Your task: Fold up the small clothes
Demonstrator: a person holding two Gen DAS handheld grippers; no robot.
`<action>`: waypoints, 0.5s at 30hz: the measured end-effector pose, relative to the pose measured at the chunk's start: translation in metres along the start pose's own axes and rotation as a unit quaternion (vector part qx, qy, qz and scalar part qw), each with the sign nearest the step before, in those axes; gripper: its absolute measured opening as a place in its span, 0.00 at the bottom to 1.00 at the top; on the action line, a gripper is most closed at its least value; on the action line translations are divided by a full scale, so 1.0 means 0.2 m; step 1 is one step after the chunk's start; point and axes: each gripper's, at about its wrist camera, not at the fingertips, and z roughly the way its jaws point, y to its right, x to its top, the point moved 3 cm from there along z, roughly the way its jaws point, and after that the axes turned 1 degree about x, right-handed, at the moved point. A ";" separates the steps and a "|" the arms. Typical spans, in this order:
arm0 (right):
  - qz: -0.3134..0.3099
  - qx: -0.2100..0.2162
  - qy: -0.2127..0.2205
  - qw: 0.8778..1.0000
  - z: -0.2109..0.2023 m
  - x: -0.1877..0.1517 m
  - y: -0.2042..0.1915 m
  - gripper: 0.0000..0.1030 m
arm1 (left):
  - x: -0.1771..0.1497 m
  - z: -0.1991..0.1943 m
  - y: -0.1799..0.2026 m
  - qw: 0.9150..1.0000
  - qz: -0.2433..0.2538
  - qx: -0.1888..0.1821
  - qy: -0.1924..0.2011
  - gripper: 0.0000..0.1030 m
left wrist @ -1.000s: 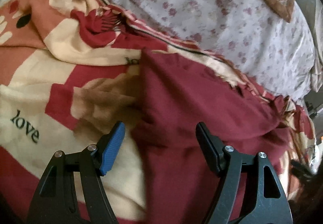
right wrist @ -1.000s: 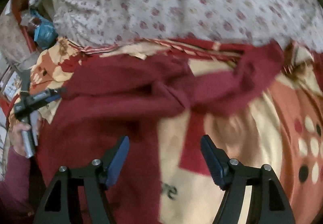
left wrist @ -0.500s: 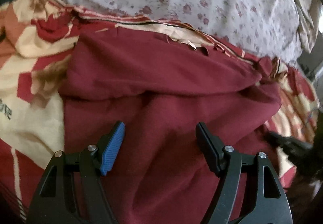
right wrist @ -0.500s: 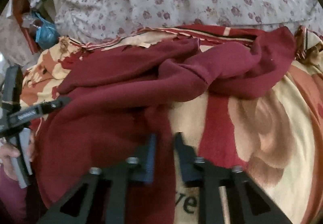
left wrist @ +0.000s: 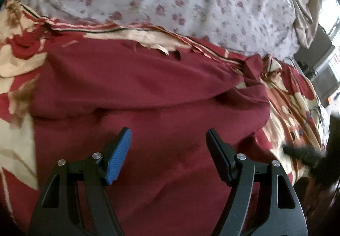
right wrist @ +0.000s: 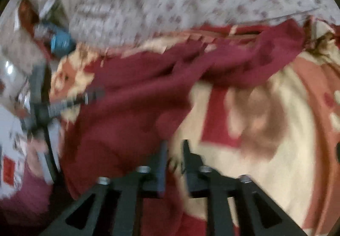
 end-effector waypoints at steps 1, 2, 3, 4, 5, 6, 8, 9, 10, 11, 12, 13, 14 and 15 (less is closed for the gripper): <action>0.006 -0.014 0.011 1.000 -0.02 0.04 0.03 0.51 | -0.01 0.02 0.01 1.000 0.003 -0.003 -0.006 0.71; 0.012 -0.037 0.030 0.999 -0.04 0.11 0.07 0.53 | -0.02 0.05 0.01 1.000 0.007 -0.003 -0.011 0.71; 0.019 -0.055 0.046 0.997 -0.04 0.21 0.13 0.53 | -0.03 0.06 0.02 1.000 0.011 -0.001 -0.014 0.71; 0.026 -0.065 0.050 0.996 -0.04 0.26 0.17 0.53 | -0.04 0.08 0.02 1.000 0.016 0.002 -0.013 0.71; 0.042 -0.091 0.055 0.993 -0.01 0.36 0.25 0.53 | -0.05 0.08 0.02 1.000 0.021 0.003 -0.010 0.71; 0.053 -0.105 0.058 0.991 0.01 0.43 0.29 0.53 | -0.05 0.08 0.02 1.000 0.024 0.002 -0.008 0.71; 0.077 -0.128 0.059 0.987 0.11 0.59 0.41 0.53 | -0.05 0.08 0.02 1.000 0.028 -0.002 -0.003 0.71; 0.088 -0.140 0.058 0.985 0.15 0.65 0.45 0.53 | -0.05 0.09 0.01 1.000 0.029 -0.005 -0.001 0.71; 0.100 -0.154 0.053 0.982 0.21 0.72 0.51 0.53 | -0.05 0.09 0.01 0.999 0.032 -0.007 0.000 0.71; 0.106 -0.163 0.044 0.980 0.28 0.79 0.55 0.53 | -0.05 0.10 0.01 0.999 0.034 -0.008 0.002 0.71; 0.112 -0.172 0.035 0.978 0.34 0.84 0.59 0.53 | -0.05 0.10 0.01 0.999 0.036 -0.010 0.003 0.71; 0.121 -0.182 0.029 0.975 0.39 0.88 0.63 0.53 | -0.04 0.10 0.00 0.999 0.038 -0.013 0.004 0.71; 0.126 -0.189 0.028 0.974 0.42 0.90 0.67 0.53 | -0.04 0.10 0.00 0.999 0.037 -0.017 0.004 0.71; 0.133 -0.200 0.026 0.970 0.46 0.93 0.71 0.53 | -0.03 0.10 0.00 0.999 0.036 -0.021 0.004 0.71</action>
